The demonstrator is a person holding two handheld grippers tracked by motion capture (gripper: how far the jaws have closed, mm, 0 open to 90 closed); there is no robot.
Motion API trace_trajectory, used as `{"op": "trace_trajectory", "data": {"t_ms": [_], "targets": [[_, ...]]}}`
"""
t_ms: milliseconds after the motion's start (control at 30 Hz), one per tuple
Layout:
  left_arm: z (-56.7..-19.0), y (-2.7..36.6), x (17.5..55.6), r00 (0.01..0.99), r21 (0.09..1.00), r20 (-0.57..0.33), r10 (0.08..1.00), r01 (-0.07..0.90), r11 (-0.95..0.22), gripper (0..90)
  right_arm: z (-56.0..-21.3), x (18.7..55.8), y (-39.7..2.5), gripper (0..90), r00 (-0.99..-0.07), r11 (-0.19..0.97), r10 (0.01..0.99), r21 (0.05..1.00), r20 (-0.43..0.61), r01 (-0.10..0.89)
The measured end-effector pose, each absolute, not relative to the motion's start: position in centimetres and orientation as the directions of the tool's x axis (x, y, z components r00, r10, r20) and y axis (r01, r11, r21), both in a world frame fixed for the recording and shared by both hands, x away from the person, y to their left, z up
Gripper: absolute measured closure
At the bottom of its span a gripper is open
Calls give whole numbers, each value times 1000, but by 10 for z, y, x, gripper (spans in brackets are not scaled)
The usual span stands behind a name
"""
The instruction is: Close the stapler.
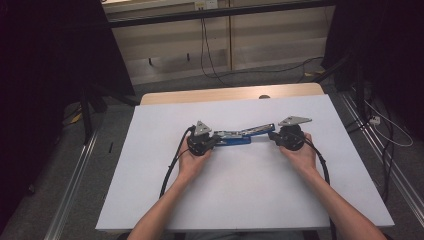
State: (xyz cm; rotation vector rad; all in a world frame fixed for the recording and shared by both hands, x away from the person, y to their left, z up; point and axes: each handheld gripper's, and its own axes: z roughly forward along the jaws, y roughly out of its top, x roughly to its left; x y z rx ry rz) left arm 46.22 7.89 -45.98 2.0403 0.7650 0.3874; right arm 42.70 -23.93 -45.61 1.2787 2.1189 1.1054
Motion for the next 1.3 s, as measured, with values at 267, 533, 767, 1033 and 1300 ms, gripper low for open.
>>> {"op": "trace_trajectory", "data": {"t_ms": [267,533,767,1033,1300], "targets": [[-460,79,461,763,835,-12,647,364,-414,900,-456,427,-238,900,-491,260,870,811,39,524],[-459,79,461,760,833,-4,650,362,-418,900,-455,425,-240,900,-490,245,870,816,53,524],[-458,84,462,766,828,-16,642,370,-421,894,-454,423,-240,737,-478,212,875,826,78,523],[-458,87,455,763,827,-27,645,380,-415,808,-452,421,-236,505,-469,199,880,838,75,508],[-458,89,449,755,840,-7,656,360,-406,566,-448,420,-240,302,-468,150,876,858,115,491]]}}
